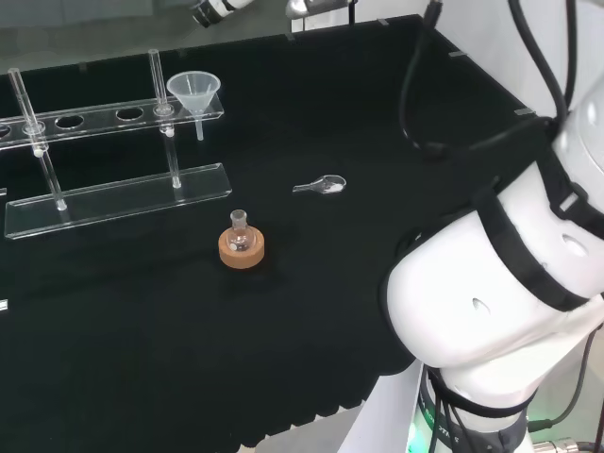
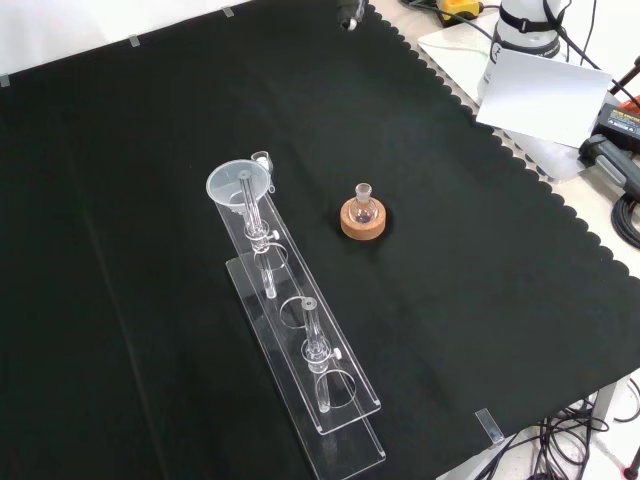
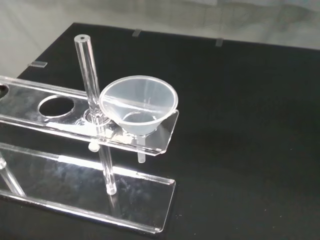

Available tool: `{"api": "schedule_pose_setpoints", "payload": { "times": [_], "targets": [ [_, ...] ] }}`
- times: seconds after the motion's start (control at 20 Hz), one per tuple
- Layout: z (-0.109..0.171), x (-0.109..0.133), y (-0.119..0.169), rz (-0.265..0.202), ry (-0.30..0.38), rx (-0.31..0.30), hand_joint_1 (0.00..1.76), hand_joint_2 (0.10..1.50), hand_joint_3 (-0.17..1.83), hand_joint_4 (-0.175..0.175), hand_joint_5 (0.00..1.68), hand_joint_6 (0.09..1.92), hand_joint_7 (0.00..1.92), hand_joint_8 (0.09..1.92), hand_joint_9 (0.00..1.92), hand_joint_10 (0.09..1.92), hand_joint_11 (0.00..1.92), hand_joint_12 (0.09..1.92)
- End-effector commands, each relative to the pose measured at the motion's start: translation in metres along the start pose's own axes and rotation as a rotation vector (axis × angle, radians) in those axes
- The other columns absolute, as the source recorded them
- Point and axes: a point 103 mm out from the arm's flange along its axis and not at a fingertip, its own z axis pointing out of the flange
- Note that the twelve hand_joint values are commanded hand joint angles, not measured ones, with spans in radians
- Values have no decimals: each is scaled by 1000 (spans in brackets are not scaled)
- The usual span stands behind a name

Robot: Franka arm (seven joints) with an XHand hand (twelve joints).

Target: Pick up the funnel from the transparent funnel stand.

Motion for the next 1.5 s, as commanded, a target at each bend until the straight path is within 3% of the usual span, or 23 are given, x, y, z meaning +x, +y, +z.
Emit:
{"api": "schedule_pose_setpoints", "payload": {
  "times": [0.05, 0.2, 0.35, 0.8, 0.85, 1.0, 1.2, 1.3, 1.5],
  "targets": [
    [12, 13, 28, -58, -18, 130, 513, 606, 1, -12, 45, 87, 23, 465, 0, 480, 0, 1254],
    [19, 13, 33, -67, -11, 160, 522, 609, 2, -14, 45, 87, 6, 490, 0, 468, 0, 1243],
    [28, 13, 39, -69, -25, 188, 529, 611, 2, -13, 7, 87, 0, 350, 0, 347, 0, 1204],
    [52, 11, 64, -67, -34, 209, 533, 611, 2, -15, 0, 87, 0, 270, 0, 264, 0, 1147],
    [55, 12, 68, -68, -31, 217, 535, 611, 2, -15, 0, 87, 0, 238, 0, 219, 0, 1093],
    [65, 14, 80, -69, -17, 242, 540, 612, 2, -15, 0, 87, 0, 87, 0, 87, 0, 565],
    [76, 12, 90, -64, 0, 253, 547, 612, 1, -12, 0, 87, 0, 87, 0, 87, 0, 311],
    [85, 13, 96, -71, 10, 254, 548, 612, 1, -11, 0, 87, 0, 87, 0, 87, 0, 320],
    [96, 13, 104, -72, 9, 259, 554, 609, -1, -13, 0, 87, 0, 87, 0, 87, 0, 524]
  ]
}}
